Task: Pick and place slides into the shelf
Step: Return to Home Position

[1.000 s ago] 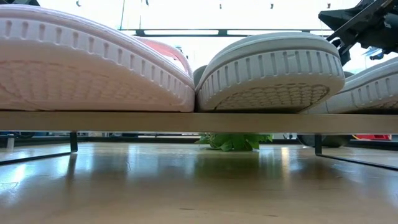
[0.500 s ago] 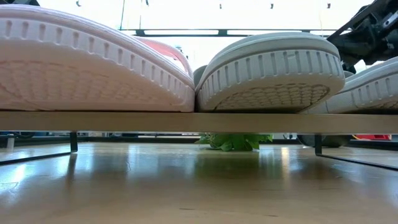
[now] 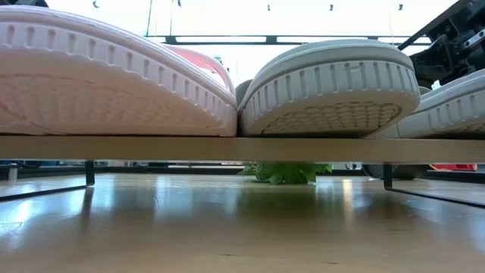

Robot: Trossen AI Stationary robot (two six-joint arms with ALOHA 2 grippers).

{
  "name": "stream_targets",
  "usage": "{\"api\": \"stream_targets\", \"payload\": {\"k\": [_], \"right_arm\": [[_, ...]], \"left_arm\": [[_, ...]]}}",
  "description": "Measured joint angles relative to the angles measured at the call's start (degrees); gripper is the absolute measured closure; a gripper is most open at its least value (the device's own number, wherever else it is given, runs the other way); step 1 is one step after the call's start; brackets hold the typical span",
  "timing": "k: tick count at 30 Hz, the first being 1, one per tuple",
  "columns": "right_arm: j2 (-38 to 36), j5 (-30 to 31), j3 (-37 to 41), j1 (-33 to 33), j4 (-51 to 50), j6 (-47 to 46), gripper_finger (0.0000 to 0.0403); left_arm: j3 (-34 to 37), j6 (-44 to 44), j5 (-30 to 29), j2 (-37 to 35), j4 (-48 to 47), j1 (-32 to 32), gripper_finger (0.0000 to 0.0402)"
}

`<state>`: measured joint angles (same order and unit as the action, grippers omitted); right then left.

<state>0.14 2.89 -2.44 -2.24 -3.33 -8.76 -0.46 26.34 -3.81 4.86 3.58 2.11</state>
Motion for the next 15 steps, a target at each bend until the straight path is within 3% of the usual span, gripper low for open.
{"api": "stream_targets", "payload": {"k": [15], "right_arm": [[2.08, 0.02, 0.0, -0.02, -0.24, 4.41, 0.0398]], "left_arm": [[-0.01, 0.0, 0.0, 0.0, -0.01, -0.02, 0.0365]]}}
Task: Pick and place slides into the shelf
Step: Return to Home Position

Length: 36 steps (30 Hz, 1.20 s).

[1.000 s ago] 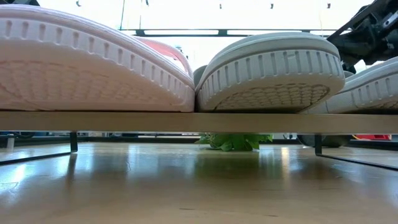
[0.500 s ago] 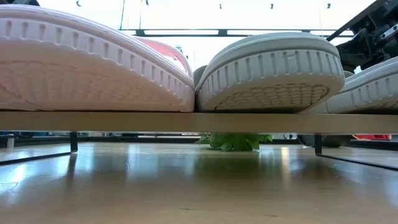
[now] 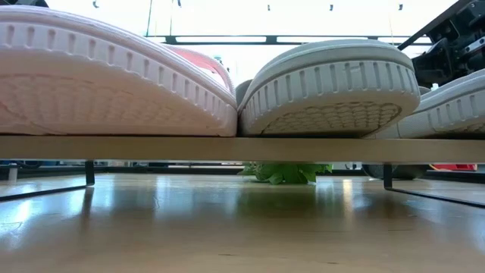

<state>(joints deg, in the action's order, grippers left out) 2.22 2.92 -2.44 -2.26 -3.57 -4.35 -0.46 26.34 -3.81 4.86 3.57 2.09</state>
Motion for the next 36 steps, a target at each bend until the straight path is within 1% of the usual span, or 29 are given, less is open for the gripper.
{"api": "stream_targets", "payload": {"k": [7, 17, 29, 36], "right_arm": [[0.52, 0.0, 0.0, 0.0, 0.0, -0.51, 0.0386], [0.57, 0.0, 0.0, 0.0, 0.0, -0.54, 0.0388], [0.57, 0.0, 0.0, 0.0, 0.0, -0.58, 0.0388], [0.57, 0.0, 0.0, 0.0, 0.0, -0.58, 0.0388]], "left_arm": [[-0.01, -0.02, 0.0, 0.0, 0.0, 0.02, 0.0362], [-0.01, -0.03, -0.02, 0.0, 0.0, 0.02, 0.0376], [-0.01, -0.03, -0.02, 0.0, 0.0, 0.02, 0.0361], [0.01, -0.02, -0.01, 0.0, 0.0, -0.01, 0.0368]]}}
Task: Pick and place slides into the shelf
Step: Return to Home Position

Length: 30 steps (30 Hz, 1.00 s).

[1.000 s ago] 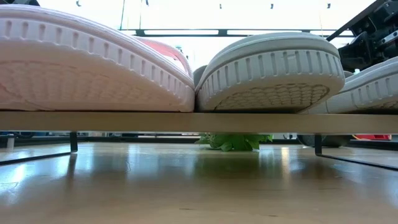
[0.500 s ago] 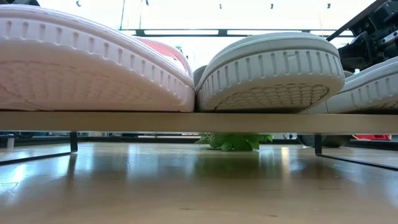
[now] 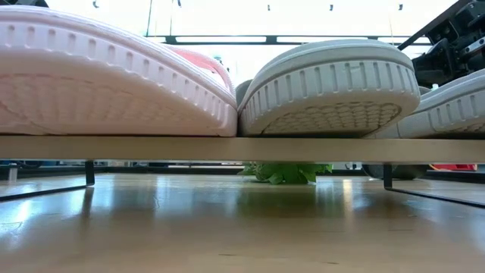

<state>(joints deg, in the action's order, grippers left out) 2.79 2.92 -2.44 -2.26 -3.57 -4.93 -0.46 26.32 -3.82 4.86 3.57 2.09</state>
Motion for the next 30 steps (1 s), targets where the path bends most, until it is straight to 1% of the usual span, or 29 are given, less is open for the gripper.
{"api": "stream_targets", "payload": {"k": [8, 20, 30], "right_arm": [[0.0, 0.0, 0.0, 0.0, 0.0, 0.0, 0.0388], [0.0, 0.01, 0.0, -0.02, 0.0, 0.0, 0.0388], [0.0, 0.02, 0.0, 0.0, 0.0, 0.0, 0.0388]], "left_arm": [[0.0, 0.01, 0.01, 0.0, 0.02, 0.02, 0.0376], [-0.01, 0.01, 0.01, 0.0, 0.01, 0.02, 0.0361], [-0.01, 0.01, 0.0, 0.0, 0.01, 0.01, 0.0376]]}}
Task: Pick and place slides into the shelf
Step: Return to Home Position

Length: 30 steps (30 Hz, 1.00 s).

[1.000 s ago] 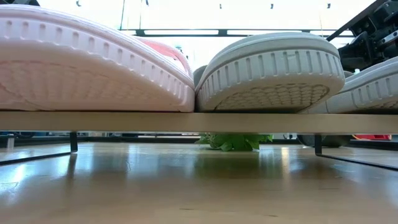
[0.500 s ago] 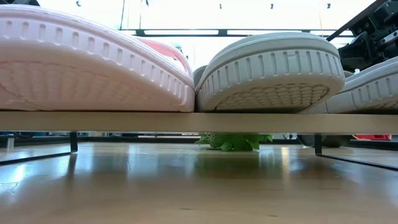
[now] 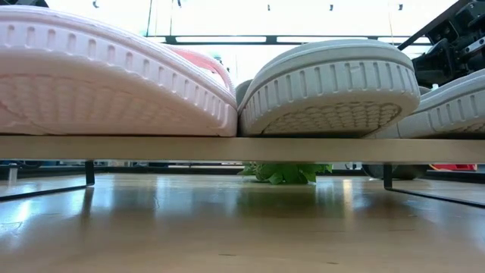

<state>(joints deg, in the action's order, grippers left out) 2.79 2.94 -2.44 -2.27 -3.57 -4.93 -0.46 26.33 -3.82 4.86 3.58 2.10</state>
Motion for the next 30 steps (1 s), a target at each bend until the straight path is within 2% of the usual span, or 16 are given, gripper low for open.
{"api": "stream_targets", "payload": {"k": [18, 30], "right_arm": [[0.0, -0.01, 0.01, -0.02, 0.0, -0.01, 0.0388], [0.02, 0.0, 0.02, -0.02, 0.0, -0.01, 0.0388]], "left_arm": [[0.0, -0.02, -0.02, 0.0, 0.0, 0.01, 0.0361], [0.01, 0.0, 0.01, 0.0, 0.0, 0.0, 0.0376]]}}
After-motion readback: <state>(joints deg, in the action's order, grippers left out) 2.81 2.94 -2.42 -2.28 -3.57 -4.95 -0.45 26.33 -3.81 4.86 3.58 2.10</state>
